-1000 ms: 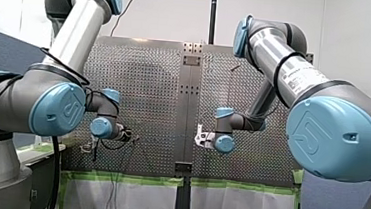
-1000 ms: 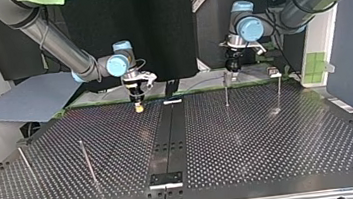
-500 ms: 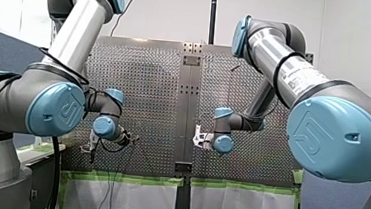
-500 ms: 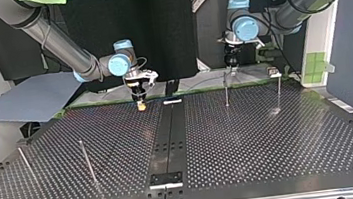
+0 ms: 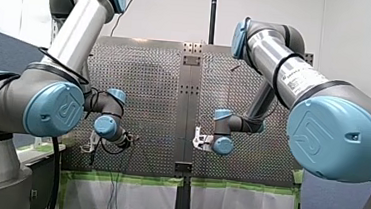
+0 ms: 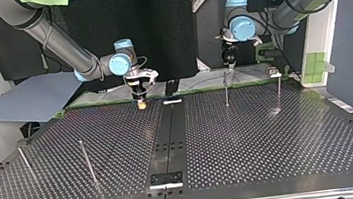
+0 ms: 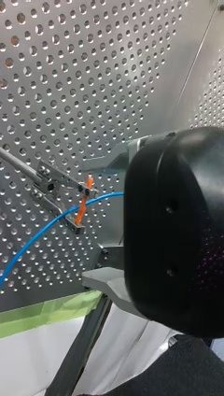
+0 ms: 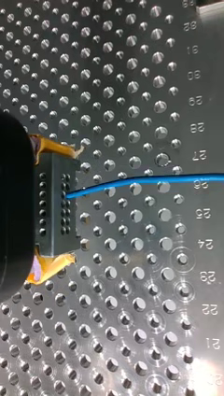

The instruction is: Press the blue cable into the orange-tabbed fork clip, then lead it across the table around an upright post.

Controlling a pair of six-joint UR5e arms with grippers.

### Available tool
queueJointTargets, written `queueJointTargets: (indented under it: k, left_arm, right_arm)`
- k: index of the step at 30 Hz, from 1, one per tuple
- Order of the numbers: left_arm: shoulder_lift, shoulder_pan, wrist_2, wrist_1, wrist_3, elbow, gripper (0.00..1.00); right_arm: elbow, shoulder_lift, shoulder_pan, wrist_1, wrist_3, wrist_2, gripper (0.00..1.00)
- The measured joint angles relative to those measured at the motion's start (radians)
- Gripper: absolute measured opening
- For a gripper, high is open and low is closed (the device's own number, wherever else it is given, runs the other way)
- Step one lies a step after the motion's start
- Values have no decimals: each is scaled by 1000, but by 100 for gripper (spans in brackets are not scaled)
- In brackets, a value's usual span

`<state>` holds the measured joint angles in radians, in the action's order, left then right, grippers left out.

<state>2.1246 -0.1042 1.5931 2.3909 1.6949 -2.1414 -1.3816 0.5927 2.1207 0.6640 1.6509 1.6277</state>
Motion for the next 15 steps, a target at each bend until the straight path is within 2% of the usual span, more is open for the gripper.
queueJointTargets:
  k: [15]
  left_arm:
    - [0,3,0,-2,20,0,100]
  right_arm:
    - [0,-1,-5,-2,0,-1,0]
